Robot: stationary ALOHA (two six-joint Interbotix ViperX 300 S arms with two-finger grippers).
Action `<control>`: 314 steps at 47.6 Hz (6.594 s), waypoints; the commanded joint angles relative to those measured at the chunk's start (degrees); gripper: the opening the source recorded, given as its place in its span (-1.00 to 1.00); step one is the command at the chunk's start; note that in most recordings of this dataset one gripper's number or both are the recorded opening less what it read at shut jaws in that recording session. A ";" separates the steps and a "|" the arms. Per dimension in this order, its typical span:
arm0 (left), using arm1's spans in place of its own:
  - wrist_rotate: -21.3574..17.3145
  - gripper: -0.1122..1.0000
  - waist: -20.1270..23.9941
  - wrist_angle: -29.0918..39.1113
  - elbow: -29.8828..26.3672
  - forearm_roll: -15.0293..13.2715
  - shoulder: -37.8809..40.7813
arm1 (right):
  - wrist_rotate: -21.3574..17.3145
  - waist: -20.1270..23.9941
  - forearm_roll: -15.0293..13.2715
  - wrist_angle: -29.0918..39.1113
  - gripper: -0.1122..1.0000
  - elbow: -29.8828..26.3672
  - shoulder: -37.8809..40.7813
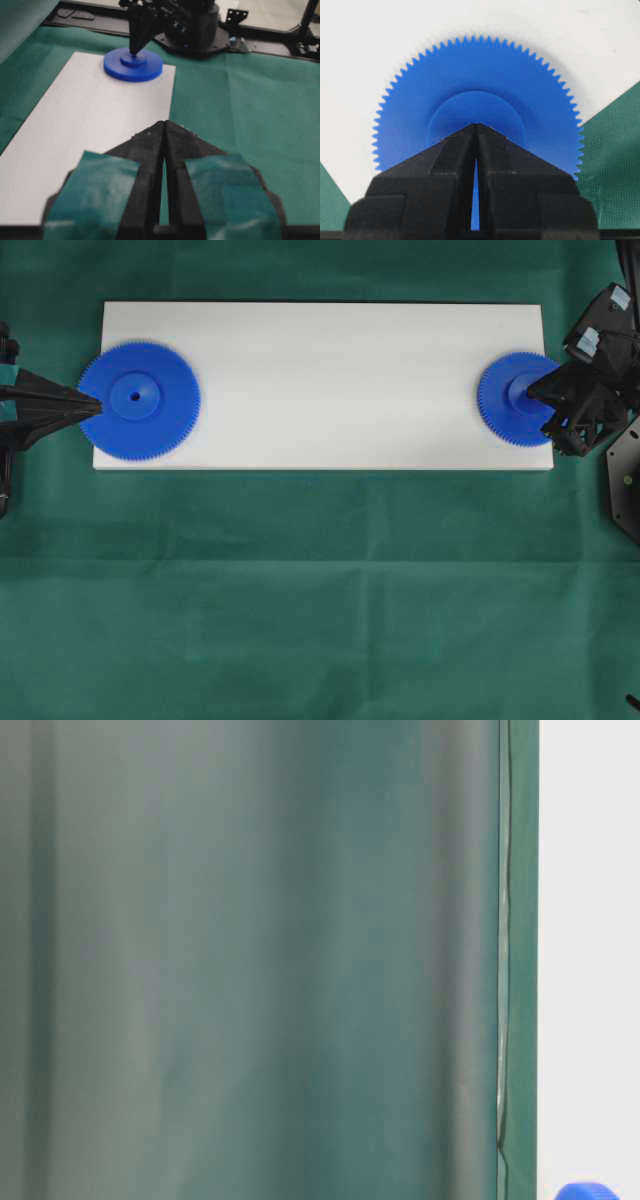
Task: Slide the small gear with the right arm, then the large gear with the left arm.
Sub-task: 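Lift the right gripper off the small gear and retract it, then lower the left gripper onto the hub of the large blue gear, then push the large blue gear rightward with the left gripper toward the small gear, then hold the large gear meshed against the small gear with the left gripper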
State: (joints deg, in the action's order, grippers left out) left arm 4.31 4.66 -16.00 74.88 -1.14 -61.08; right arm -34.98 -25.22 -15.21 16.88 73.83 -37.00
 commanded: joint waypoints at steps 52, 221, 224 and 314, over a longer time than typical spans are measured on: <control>0.00 -0.80 1.93 -0.26 -0.62 -0.09 0.26 | 0.79 2.81 -6.15 -10.90 0.11 -5.89 -20.65; -0.88 -0.80 11.34 20.30 -47.29 0.18 76.55 | 0.79 5.10 -6.42 -13.36 0.11 -3.16 -18.72; -0.88 -0.80 10.55 22.15 -52.29 0.26 79.28 | 0.79 5.19 -6.42 -13.27 0.11 -3.08 -18.90; -1.41 -0.80 6.59 35.95 -72.95 0.35 89.47 | 0.70 5.98 -7.73 -12.48 0.11 -0.35 -23.73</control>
State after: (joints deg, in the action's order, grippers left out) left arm 2.72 11.07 18.63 -1.67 -0.88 31.11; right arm -34.28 -19.42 -22.85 4.66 74.00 -60.91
